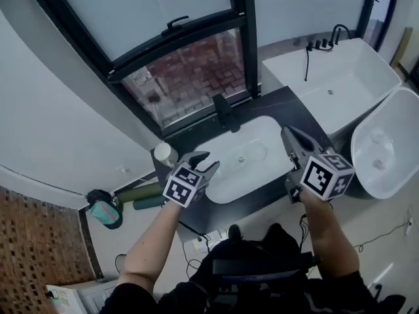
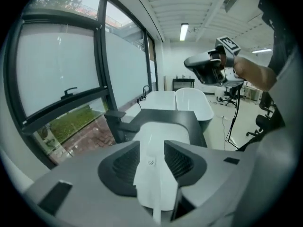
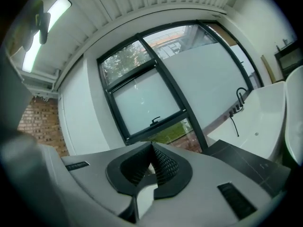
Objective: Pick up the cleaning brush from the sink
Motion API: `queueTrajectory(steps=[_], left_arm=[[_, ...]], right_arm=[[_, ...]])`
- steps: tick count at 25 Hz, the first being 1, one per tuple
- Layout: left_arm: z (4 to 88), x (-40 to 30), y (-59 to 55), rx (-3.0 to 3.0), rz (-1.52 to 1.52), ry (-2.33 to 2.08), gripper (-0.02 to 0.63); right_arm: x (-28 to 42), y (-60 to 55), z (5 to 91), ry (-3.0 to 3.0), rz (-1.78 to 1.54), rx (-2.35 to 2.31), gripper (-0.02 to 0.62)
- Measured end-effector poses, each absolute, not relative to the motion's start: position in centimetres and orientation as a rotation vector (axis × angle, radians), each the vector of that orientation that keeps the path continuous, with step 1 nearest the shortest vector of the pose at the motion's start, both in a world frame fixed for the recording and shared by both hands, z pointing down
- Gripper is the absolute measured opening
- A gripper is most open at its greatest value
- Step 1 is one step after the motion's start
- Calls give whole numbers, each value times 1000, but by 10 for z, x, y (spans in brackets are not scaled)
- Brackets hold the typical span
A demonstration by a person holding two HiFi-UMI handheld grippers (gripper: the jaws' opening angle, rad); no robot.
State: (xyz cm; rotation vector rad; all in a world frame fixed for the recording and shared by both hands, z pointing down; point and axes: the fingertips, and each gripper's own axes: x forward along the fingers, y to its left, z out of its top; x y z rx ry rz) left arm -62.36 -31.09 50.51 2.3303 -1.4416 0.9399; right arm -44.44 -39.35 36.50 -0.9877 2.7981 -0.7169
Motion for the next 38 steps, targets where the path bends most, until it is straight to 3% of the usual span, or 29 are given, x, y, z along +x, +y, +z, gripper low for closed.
queueTrajectory(steps=[7,14,29,33,38], left_arm=[[639,-637,-333,2165,1156,-1122,236],[728,-637,-353,2105,1343,-1008,259],[809,-651,-353,1915,1534,-852,259],[810,-638,-360,1953,1547,-837,107],[810,-639,-357,1929,1553,-834,92]], right_arm=[[-439,-417,414,2795,-781,-1137,-15],[-416,-442,458,2775,-830,-1247,-17],[-447,-443,547,2898,-902,-1390,-12],[-441,-445,538,2883,-880,-1414,-12],[-431,-442,537,2850,-893,-1443,-12]])
